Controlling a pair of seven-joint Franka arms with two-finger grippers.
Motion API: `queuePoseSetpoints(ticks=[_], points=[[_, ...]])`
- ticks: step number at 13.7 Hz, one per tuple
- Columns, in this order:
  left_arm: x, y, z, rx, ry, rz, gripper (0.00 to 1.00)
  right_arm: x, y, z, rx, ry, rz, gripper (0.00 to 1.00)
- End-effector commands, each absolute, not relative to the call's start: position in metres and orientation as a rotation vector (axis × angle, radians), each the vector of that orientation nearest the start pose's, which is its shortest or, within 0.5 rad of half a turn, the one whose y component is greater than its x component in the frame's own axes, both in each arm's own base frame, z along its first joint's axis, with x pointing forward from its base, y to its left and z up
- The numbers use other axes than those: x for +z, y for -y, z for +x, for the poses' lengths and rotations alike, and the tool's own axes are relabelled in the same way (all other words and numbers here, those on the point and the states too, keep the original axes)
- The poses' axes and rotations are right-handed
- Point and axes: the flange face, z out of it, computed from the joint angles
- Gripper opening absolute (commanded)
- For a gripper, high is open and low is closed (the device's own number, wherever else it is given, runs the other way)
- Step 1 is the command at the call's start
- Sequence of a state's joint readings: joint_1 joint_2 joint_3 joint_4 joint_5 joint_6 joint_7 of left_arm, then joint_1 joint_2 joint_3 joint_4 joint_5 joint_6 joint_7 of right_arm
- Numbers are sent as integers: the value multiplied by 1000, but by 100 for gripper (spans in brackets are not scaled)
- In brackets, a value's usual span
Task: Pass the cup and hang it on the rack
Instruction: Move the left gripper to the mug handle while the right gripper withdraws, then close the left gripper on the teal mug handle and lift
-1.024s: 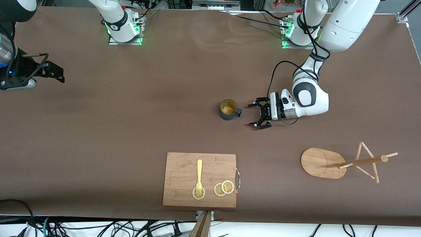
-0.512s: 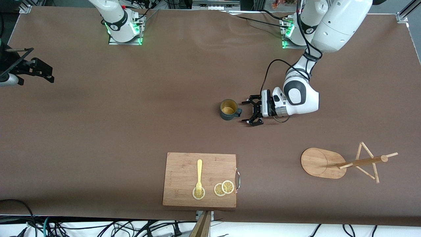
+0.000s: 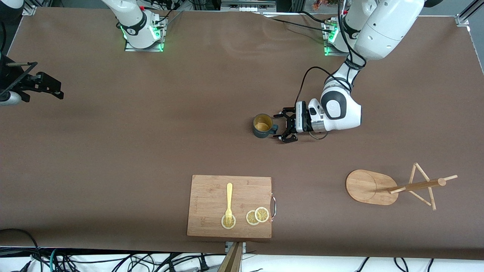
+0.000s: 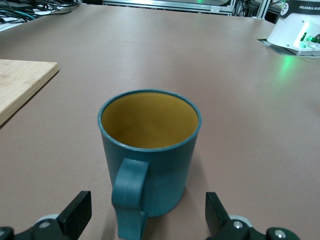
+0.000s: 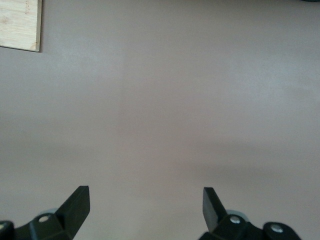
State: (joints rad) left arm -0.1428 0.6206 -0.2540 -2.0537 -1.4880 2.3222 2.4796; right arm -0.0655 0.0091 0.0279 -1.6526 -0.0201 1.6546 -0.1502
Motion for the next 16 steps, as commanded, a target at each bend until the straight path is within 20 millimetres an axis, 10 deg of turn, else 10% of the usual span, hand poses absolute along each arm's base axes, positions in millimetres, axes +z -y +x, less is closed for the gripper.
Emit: queuePoseSetpoints(ticks=[1, 7, 12, 16], points=[[124, 242, 509, 867, 1541, 1628, 87, 599, 30, 562, 6, 136, -3143, 100], [122, 238, 505, 863, 1529, 1636, 4, 584, 29, 561, 107, 145, -3138, 100], [127, 211, 520, 857, 1450, 1717, 0, 585, 29, 561, 98, 145, -3133, 100], [169, 181, 539, 708, 1237, 1782, 0, 584, 29, 562, 98, 149, -3133, 100]])
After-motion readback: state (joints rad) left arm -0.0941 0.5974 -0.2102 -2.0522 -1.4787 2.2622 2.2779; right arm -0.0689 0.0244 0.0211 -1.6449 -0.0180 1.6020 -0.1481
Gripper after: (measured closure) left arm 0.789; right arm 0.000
